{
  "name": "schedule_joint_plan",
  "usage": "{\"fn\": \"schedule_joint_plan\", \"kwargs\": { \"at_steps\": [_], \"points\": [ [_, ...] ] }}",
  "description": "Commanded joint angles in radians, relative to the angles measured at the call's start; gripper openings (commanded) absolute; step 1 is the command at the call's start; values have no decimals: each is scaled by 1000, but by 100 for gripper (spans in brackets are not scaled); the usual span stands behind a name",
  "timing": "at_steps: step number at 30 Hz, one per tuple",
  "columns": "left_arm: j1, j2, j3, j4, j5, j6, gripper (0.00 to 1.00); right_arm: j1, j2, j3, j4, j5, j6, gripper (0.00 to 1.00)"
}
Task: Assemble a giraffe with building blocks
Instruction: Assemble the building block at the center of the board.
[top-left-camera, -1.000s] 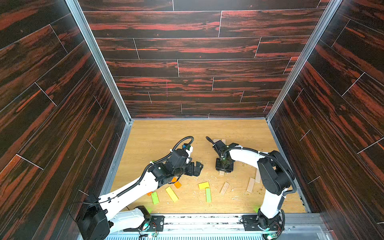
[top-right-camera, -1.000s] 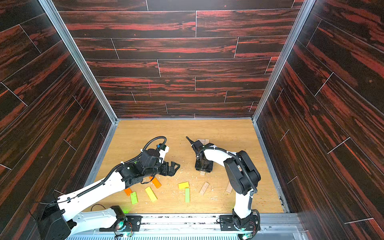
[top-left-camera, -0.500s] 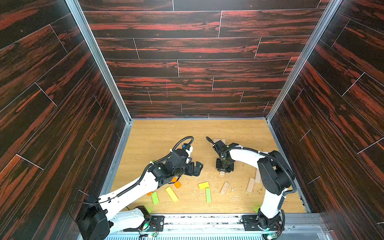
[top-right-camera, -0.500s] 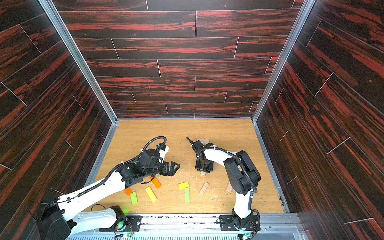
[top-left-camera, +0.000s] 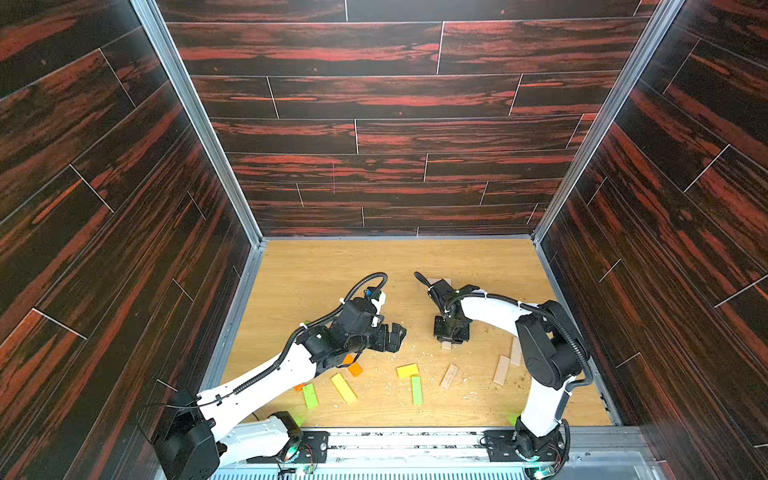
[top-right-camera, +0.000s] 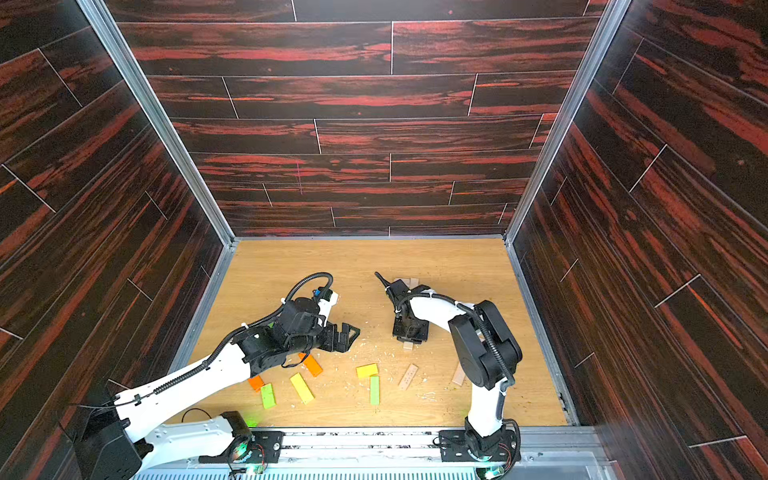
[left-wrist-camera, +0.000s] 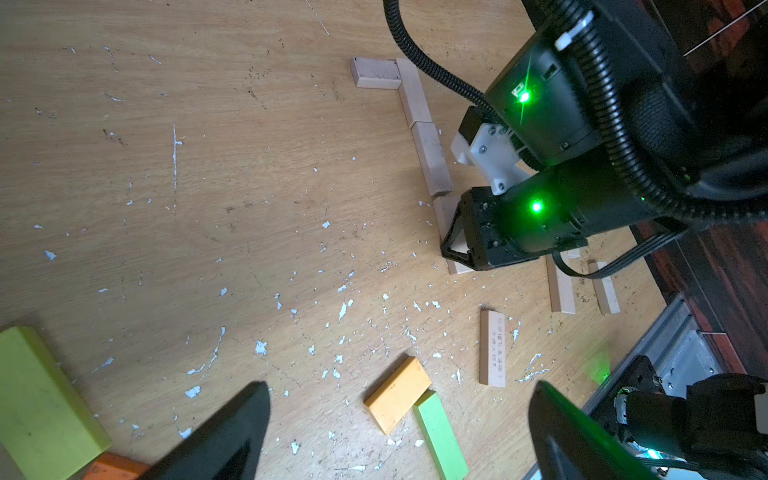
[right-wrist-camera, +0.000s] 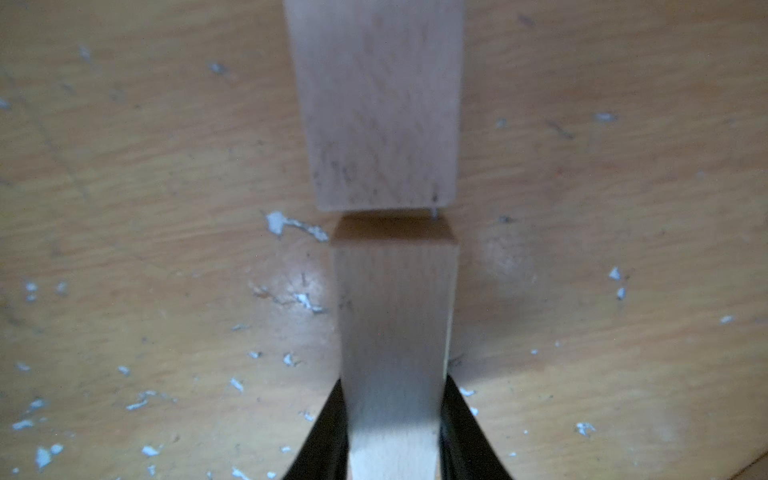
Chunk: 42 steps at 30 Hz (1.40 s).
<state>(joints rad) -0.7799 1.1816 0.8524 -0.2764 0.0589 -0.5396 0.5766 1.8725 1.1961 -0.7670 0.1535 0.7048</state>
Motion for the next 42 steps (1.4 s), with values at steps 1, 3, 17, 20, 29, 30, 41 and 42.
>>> {"fn": "schedule_joint_plan", "kwargs": {
  "at_steps": [1,3,17,20,29,30,41,42],
  "points": [
    [-3,-15,-7,3,-10,4,100,-3,48,32,-27,12,-11,32],
    [-3,-13,-7,6,-8,5,100,-4,54,37,-30,16,-16,32],
    [-4,-10,-12,11,-8,8,100,-12,63,49,-42,30,-21,36],
    [-3,-10,-12,11,-6,8,100,-12,66,51,-44,31,-22,40],
    [-3,-12,-12,9,-9,8,100,-13,60,60,-51,29,-25,49],
    [-3,-11,-10,8,-9,9,100,-13,56,62,-53,27,-26,50],
    [-3,-31,-1,-25,-11,9,100,-11,-124,92,-106,-2,-15,72],
    [-3,-38,-1,-31,-15,9,100,-13,-156,95,-116,-1,-7,73]
  ]
}}
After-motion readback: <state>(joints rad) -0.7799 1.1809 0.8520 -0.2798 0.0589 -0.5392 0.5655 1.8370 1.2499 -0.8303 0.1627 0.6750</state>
